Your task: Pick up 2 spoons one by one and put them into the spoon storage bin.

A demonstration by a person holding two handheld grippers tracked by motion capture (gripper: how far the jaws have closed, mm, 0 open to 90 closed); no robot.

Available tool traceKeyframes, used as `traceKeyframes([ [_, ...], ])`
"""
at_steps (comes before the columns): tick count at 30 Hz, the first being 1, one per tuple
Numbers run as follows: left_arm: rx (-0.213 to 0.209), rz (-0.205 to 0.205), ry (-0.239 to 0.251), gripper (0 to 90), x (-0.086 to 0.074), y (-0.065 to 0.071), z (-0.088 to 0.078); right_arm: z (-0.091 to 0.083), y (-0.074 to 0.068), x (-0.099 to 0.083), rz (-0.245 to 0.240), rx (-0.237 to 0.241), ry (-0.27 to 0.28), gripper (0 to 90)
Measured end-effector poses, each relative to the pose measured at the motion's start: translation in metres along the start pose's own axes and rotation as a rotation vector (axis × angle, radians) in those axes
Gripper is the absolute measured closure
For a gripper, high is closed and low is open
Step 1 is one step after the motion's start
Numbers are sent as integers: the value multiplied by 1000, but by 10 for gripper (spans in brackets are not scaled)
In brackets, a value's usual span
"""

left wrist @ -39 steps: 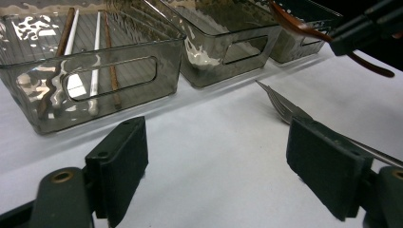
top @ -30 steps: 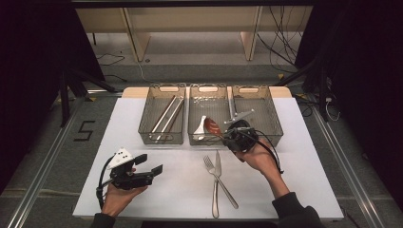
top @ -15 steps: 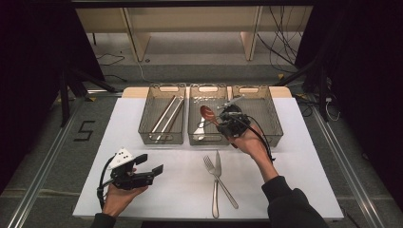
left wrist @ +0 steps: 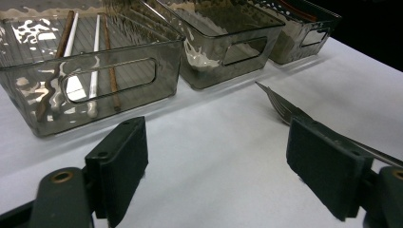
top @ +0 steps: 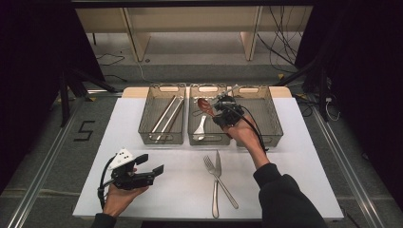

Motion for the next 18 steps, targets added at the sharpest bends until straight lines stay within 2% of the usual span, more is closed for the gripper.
traceKeyframes([
  [15,3,-9,11,212,0,-1,-1,20,4,10,12,-22,-16,819],
  [18,2,-10,13,212,0,-1,-2,23,5,10,2,-29,-15,819],
])
Point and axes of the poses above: each handheld gripper's, and its own axes: z roughly forward along the jaws, x roughly out of its top, y roughly to its right, the point moved 1 cm from there along z, roughly forward along the jaws, and after that the axes turned 8 degrees about y, right-handed, at the moved point
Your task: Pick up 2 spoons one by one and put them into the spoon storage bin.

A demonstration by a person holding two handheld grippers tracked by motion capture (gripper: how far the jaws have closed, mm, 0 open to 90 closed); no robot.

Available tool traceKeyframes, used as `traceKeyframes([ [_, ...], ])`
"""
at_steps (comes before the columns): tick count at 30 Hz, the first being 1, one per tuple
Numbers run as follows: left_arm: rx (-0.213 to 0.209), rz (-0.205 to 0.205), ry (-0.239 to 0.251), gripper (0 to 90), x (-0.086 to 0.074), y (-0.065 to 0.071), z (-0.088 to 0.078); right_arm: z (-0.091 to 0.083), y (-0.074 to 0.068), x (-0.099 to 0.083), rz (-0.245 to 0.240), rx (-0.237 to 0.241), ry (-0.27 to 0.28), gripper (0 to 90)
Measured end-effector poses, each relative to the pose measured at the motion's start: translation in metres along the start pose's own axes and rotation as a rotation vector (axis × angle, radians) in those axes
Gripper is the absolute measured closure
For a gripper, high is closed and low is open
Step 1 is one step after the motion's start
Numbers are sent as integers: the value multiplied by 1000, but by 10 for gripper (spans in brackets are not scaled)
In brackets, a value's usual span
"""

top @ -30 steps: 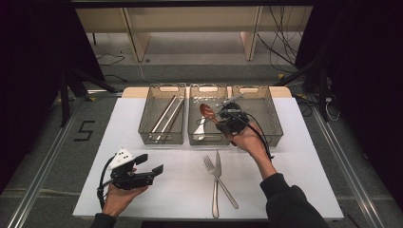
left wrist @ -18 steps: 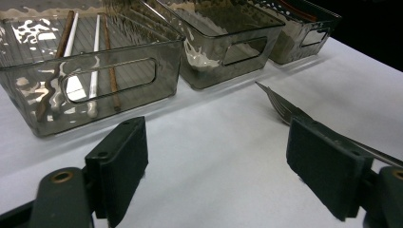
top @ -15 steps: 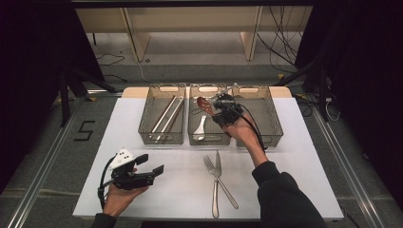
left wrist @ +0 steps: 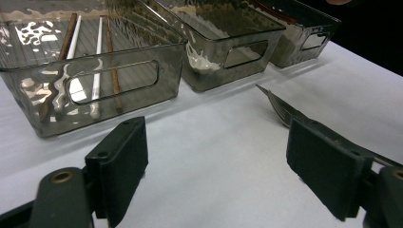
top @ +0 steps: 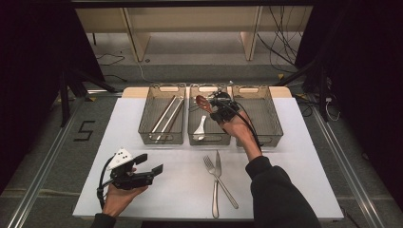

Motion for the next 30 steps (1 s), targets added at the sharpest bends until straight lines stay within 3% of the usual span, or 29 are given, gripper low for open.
traceKeyframes([
  [21,-8,-3,0,211,0,1,0,19,3,2,0,-30,-26,801],
  [23,-7,-4,1,212,0,1,0,20,3,1,0,-23,-27,705],
  [30,-9,2,-6,212,0,1,0,11,0,2,-9,10,-6,605],
])
Point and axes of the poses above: each handheld gripper's, and its own axes: z roughly forward along the jaws, x roughly out of its top, y roughly to its right, the point moved 1 cm from there along z, roughly forward along the jaws, and after that the axes turned 8 degrees about y, right-handed, at the moved point
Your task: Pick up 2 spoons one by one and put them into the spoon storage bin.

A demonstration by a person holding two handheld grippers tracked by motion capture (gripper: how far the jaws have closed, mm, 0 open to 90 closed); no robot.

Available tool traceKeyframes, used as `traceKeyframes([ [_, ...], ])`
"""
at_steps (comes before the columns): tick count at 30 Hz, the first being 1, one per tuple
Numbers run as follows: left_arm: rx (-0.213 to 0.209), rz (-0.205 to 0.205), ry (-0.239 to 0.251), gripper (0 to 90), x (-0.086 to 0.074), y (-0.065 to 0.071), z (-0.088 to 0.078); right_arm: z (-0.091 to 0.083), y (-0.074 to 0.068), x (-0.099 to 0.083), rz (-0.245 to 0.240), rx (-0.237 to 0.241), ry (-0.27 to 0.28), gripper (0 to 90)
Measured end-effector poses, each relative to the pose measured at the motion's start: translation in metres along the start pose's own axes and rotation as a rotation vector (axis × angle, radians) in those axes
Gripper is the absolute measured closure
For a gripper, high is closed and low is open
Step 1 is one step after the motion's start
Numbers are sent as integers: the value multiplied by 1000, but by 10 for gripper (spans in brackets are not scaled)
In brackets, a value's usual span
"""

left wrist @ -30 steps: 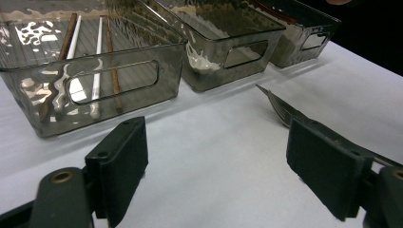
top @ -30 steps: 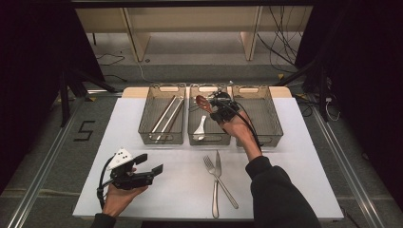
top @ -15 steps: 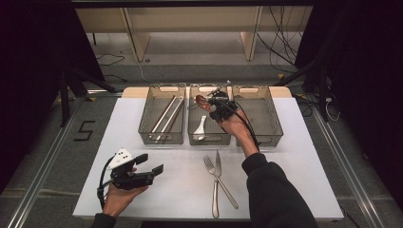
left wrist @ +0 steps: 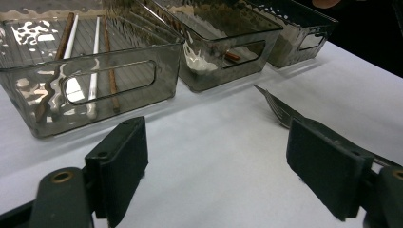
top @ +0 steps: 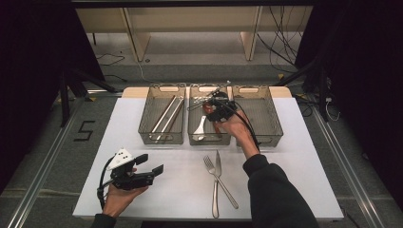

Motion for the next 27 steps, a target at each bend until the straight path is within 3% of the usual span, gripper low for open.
traceKeyframes([
  [12,1,-8,6,210,0,0,-1,-36,-19,-13,-5,70,48,436],
  [21,2,-9,9,209,0,0,-1,-65,-31,-47,-5,130,70,404],
  [27,1,-9,11,209,0,0,-1,-74,-36,-66,-1,141,74,388],
])
Point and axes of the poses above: each handheld gripper's, and its own axes: z roughly forward along the jaws, x roughly out of its top, y roughly to its right, the point moved 1 cm from there along z, roughly forward along the jaws, and after that the axes turned 8 degrees about y, right-handed, at the moved point
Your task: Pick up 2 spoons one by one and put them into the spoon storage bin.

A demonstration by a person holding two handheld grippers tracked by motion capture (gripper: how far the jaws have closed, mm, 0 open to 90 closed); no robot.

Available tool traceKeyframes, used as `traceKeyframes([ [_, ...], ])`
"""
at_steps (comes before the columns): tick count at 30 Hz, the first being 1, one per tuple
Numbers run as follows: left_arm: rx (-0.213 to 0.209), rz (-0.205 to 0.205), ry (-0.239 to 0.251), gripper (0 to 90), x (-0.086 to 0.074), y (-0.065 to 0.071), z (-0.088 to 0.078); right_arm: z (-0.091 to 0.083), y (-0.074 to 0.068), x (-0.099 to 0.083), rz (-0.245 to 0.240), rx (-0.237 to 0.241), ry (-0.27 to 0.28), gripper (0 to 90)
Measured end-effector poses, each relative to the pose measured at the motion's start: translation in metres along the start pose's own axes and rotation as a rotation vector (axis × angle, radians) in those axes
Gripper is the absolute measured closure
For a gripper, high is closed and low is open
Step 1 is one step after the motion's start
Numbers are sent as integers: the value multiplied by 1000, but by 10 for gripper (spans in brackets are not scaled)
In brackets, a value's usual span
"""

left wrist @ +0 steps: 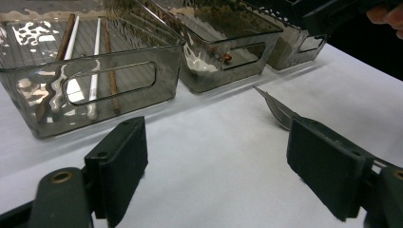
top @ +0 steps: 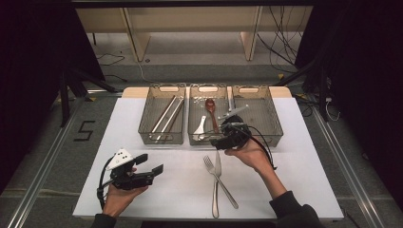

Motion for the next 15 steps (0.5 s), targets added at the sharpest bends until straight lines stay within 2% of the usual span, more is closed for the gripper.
traceKeyframes([
  [15,1,-1,6,209,0,-1,-1,-13,-12,-29,-7,24,12,361],
])
Point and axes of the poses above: each handheld gripper's, and its own axes: z roughly forward along the jaws, x roughly out of its top, y roughly to its right, the point moved 1 cm from there along z, roughly forward along the jaws, and after that the axes turned 8 degrees about y, right-handed, at the moved point
